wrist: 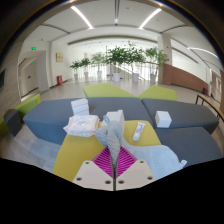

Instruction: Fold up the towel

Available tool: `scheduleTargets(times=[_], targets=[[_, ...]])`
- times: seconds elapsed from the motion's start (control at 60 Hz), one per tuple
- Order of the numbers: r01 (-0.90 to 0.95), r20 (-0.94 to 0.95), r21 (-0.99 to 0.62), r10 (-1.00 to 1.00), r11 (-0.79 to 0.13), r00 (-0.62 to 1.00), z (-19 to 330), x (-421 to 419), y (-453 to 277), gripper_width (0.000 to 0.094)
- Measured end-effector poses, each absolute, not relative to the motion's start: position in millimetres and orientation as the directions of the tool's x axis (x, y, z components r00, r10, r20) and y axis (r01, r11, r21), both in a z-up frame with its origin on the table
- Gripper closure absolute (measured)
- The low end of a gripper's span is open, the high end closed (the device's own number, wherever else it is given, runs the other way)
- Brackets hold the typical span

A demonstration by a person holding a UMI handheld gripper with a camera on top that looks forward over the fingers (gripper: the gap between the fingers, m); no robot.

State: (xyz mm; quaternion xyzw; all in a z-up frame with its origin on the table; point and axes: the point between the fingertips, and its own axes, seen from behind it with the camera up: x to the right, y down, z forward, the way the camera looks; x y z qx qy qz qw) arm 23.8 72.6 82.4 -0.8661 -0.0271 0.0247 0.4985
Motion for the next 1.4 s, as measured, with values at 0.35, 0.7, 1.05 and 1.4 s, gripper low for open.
scheduleTargets(times=[0.35,0.7,1.05,1.4], targets=[[-0.216,-0.098,-0.74,-0.215,-0.637,0.972,6.0,220.6,47.6,0.0902],[-0.181,-0.016,-0.737,-0.252,-0.651,0.968,21.9,265.3,32.0,0.01],[-0.116,-0.016,-0.788,-0.168,-0.605,0.986,116.8,218.6,-52.5,0.01],[0.063,0.075,-0.875,-0.006,-0.48,0.997,214.1,116.1,-136.6,0.009]])
